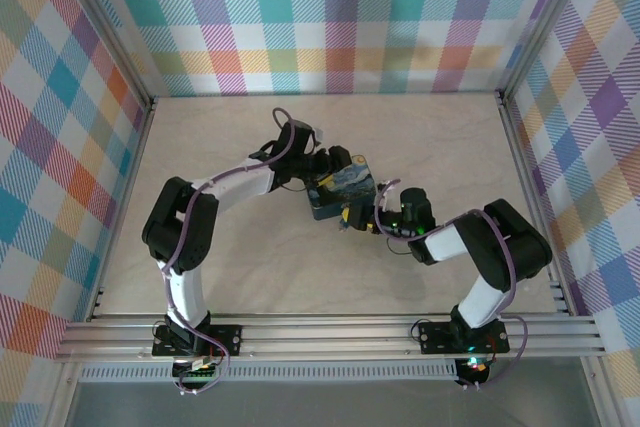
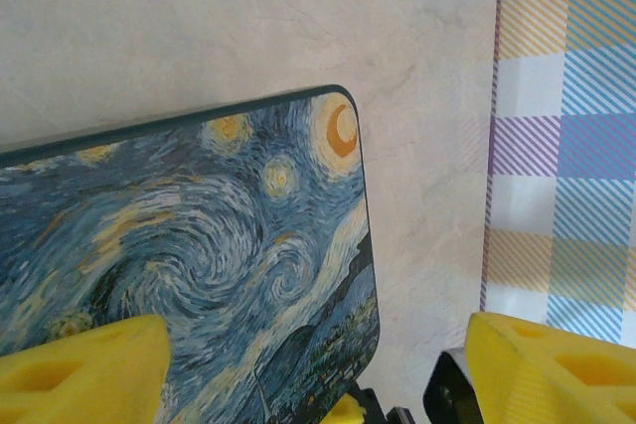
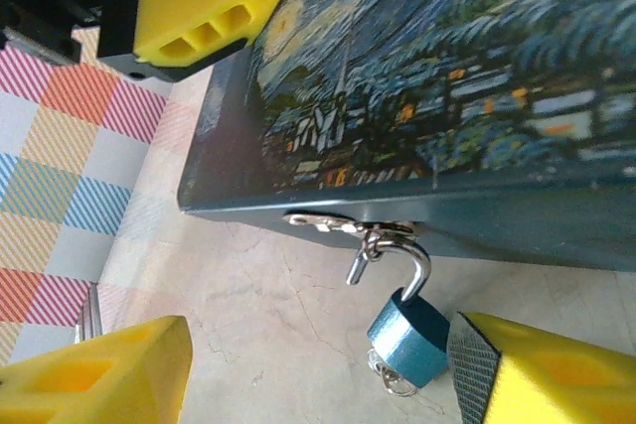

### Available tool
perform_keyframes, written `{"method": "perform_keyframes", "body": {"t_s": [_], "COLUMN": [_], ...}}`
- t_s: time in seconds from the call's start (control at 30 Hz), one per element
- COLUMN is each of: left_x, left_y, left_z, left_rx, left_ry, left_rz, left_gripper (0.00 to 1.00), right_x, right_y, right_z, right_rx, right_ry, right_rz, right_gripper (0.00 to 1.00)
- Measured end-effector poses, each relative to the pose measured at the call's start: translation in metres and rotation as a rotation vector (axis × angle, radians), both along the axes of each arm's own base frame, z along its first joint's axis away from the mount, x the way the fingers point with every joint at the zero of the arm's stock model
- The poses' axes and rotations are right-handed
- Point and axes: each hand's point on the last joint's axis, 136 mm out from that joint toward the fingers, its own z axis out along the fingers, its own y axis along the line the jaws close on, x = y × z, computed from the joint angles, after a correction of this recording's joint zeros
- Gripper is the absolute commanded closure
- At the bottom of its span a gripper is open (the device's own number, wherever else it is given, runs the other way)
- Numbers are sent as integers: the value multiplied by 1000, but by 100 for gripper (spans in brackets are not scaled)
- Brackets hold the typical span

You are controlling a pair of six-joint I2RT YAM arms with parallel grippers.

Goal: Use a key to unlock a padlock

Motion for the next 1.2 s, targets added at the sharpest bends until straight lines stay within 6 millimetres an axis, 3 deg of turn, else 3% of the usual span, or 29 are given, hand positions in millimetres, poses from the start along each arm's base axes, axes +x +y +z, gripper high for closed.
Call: {"method": "perform_keyframes", "body": {"t_s": [0.47,0.8,1.2], "left_x": [-16,-16,-16], "left_y": [16,16,16], "left_z": [-2,-2,-2], "left_rx": [17,15,15], "left_ry": [9,11,11], "left_rz": [16,18,19], "left_gripper": [22,22,22], "right_x": [42,18,21], "right_y": [-1,-10,5], "right_z": [17,-1,-6], "right_rx": [59,36,45], "right_ry": [-36,10,12], "right_rz": [15,31,79], "right_gripper": [27,32,34]}}
